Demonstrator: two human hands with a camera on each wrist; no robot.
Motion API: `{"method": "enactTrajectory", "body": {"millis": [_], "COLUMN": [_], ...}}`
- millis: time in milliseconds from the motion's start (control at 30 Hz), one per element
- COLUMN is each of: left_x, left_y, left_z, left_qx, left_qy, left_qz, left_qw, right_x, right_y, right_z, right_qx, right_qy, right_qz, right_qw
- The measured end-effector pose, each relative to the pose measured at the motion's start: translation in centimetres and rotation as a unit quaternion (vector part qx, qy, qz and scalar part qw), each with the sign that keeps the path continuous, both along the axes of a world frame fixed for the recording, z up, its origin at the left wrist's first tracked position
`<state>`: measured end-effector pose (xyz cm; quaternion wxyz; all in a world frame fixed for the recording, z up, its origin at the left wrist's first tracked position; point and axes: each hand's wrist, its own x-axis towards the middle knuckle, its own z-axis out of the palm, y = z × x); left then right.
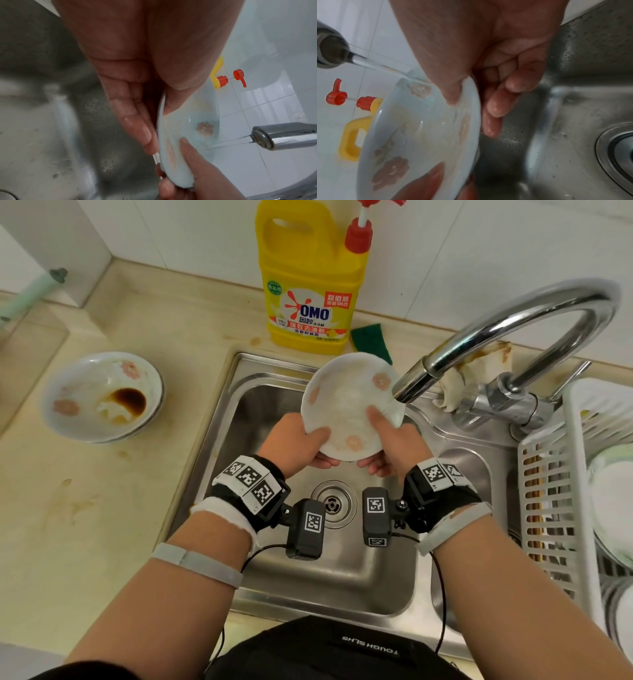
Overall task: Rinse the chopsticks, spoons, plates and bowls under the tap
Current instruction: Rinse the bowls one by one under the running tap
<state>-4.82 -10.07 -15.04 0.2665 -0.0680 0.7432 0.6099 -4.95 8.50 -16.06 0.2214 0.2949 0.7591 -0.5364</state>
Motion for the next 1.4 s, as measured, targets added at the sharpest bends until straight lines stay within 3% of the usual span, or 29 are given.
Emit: {"method": "enactTrajectory", "body": {"millis": [133, 200, 333, 567, 700, 800, 933, 1100, 1267, 1400], "left_x": [0.0, 0.1, -0.1, -0.4, -0.8, -0.9, -1.0, -0.6, 0.8, 1.2], "left_y": [-0.5, -0.7, -1.0, -1.4, -1.7, -1.9, -1.9, -1.7, 0.6, 1.1], "left_z": [0.3, 0.4, 0.3, 0.0, -0.1, -0.1, -0.3, -0.9, -1.0, -0.7], "left_qx": [-0.017, -0.016, -0.025, -0.085, -0.130, -0.156, -0.167, -0.113, 0.026, 0.065], "left_qy": [0.008, 0.010, 0.016, 0.040, 0.052, 0.064, 0.069, 0.075, -0.063, -0.086], "left_qz": [-0.016, -0.014, -0.006, -0.051, -0.088, -0.101, -0.077, 0.004, 0.042, 0.062], "left_qw": [1.000, 1.000, 1.000, 0.994, 0.986, 0.981, 0.981, 0.991, 0.997, 0.992], "right_x": [-1.2, -0.8, 0.6, 0.7, -0.2, -0.2, 0.2, 0.5, 1.6, 1.8], "right_y": [-0.5, -0.3, 0.3, 0.6, 0.6, 1.0, 1.1, 0.7, -1.4, -2.0], "right_z": [0.4, 0.4, -0.4, -0.8, -0.4, 0.3, 0.6, 0.2, -0.6, -1.2], "right_qx": [-0.011, -0.007, 0.008, 0.018, 0.033, 0.042, 0.064, 0.058, -0.033, -0.065], "right_qy": [-0.090, -0.069, 0.052, 0.060, 0.005, -0.015, 0.029, 0.053, 0.072, 0.051], "right_qz": [0.025, 0.038, 0.089, 0.079, 0.058, 0.088, 0.128, 0.104, 0.031, -0.001], "right_qw": [0.996, 0.997, 0.995, 0.995, 0.998, 0.995, 0.989, 0.991, 0.996, 0.997]}}
